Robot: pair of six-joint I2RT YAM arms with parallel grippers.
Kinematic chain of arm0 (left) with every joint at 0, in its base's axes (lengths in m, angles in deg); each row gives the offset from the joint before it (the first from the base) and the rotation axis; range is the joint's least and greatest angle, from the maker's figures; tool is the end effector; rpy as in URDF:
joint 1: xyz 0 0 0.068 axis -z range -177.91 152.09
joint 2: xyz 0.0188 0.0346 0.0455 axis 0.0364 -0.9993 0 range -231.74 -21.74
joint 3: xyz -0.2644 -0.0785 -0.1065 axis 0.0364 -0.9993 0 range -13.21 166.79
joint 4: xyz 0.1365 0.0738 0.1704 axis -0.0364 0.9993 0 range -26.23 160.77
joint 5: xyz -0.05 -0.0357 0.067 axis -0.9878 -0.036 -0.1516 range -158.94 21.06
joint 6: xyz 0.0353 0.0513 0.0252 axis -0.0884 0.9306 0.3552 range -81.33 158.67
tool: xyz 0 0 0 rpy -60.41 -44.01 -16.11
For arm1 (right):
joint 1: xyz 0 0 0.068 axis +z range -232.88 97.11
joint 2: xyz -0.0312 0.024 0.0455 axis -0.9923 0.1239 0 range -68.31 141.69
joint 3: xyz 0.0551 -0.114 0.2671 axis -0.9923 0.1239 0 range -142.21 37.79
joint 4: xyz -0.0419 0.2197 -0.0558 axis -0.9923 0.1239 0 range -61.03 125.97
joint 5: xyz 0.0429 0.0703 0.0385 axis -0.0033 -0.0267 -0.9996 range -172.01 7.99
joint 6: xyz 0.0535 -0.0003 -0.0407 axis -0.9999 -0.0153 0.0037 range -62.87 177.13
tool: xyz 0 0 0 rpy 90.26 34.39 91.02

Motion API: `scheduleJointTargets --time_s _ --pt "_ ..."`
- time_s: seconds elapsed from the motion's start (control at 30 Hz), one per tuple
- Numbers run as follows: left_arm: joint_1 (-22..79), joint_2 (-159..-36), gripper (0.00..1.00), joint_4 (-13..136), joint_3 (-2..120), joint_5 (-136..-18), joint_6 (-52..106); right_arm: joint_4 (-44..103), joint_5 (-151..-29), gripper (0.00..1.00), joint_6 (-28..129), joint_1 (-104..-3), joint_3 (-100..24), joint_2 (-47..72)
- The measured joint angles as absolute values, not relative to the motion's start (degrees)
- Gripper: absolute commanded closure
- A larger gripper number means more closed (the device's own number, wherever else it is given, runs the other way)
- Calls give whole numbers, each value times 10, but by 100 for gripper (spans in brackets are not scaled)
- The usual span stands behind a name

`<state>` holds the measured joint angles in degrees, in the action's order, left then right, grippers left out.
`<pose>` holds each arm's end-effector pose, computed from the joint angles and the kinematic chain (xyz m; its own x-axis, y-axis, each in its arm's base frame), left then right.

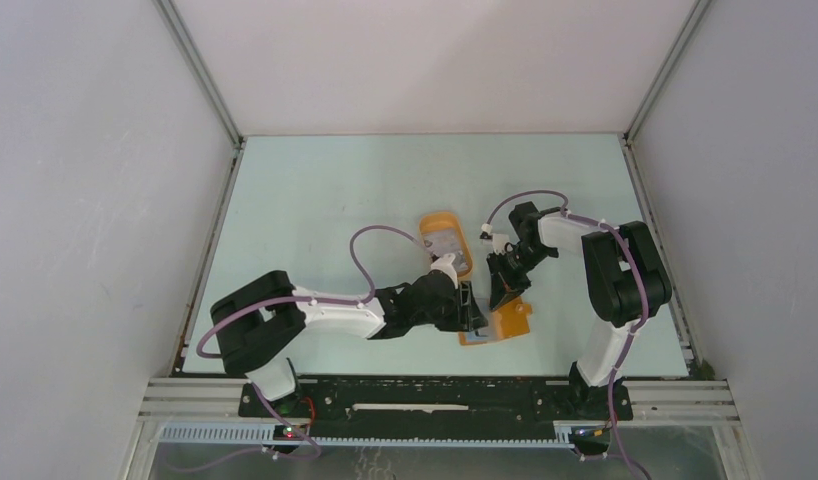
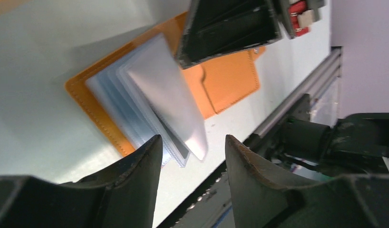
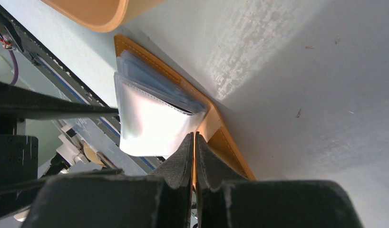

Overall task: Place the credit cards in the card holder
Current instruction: Open the card holder at the center of the board.

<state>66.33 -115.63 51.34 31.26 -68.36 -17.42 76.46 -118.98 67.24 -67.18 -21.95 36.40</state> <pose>0.1415 -0.2922 0.2019 -0.8904 -0.0644 -0.4506 0.2834 0.6963 -0.6595 0.2608 0.1069 0.1676 -0.9133 -0.4024 -0.0633 -0.3572 0.7166 0.5991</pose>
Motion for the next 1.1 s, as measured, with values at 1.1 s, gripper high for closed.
scheduleJointTargets --time_s 1.1 --pt "636 -1245 40 274 307 -765 -256 772 -1215 87 682 -679 -228 322"
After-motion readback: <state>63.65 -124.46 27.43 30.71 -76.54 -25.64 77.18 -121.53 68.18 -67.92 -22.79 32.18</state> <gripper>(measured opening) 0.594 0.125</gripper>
